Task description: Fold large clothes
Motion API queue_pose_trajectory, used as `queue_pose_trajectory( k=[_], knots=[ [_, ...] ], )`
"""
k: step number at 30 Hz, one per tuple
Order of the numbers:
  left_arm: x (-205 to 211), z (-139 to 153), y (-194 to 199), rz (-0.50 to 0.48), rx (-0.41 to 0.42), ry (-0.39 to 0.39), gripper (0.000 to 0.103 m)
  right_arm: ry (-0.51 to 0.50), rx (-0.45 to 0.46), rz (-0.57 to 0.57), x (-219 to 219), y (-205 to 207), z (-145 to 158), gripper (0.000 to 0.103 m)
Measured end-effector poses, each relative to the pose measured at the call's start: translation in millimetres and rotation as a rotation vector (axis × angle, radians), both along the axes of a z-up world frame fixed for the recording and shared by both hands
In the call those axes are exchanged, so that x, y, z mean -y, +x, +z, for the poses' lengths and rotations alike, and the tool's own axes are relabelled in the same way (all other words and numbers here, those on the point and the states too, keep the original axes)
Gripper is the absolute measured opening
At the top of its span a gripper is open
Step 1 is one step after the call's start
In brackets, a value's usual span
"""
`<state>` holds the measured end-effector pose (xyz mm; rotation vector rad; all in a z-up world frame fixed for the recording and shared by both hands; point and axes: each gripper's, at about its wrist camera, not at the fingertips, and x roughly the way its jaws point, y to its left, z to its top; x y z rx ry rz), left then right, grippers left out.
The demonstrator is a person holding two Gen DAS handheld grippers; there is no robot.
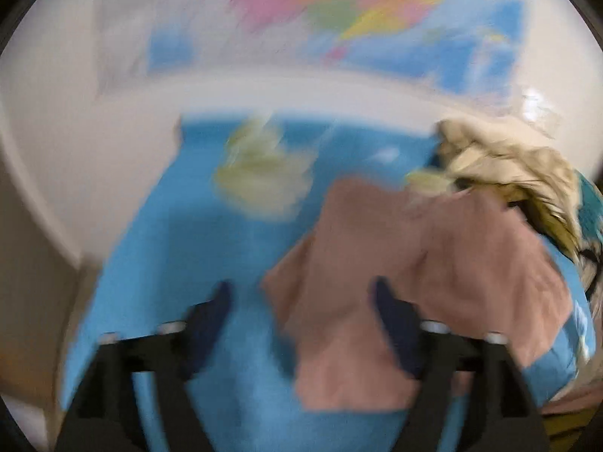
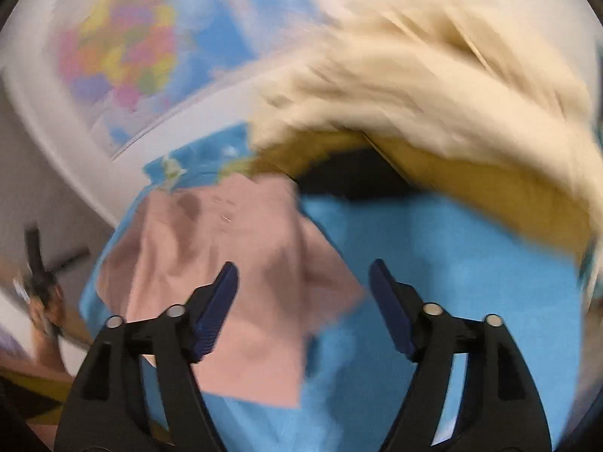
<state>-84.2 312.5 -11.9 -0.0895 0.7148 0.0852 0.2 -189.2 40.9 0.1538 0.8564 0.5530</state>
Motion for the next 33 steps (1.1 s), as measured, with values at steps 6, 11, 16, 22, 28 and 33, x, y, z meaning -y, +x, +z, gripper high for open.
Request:
queue_pose_trajectory(
  k=[6, 11, 16, 22, 28, 33],
  knots=[
    [61.2, -29.4, 69.5, -0.149, -0.129, 0.183, 0.084, -0.227, 0.044, 0.201, -120.3, 39.6, -17.1, 0.083],
    [75.9, -76.2, 105.0, -0.174, -0.233, 0.293, 0.079, -0.378, 0.003, 0.257, -157.7, 61.1, -59.2, 0.044],
    [58.0, -73.3, 98.8, -0.165, -0.19, 0.231, 0.017, -0.295, 0.027, 0.245, -137.6, 51.4, -39.9, 0.005],
    [30.0, -20.3, 88.4, -0.13, -0.036, 0.028, 0.004, -0.015, 0.154, 0.128, -89.4, 46.5, 23.8, 0.004],
    [24.1, -48.9, 132.3, -0.068, -0.126, 0.079, 0.019, -0.125, 0.007, 0.065, -112.6, 95.5, -38.6, 0.005],
    [30.2, -74.6, 153.1, -0.029, -0.187, 0.216, 0.061, -0.126, -0.081, 0.02, -105.8, 115.6, -73.0, 0.009]
  ],
)
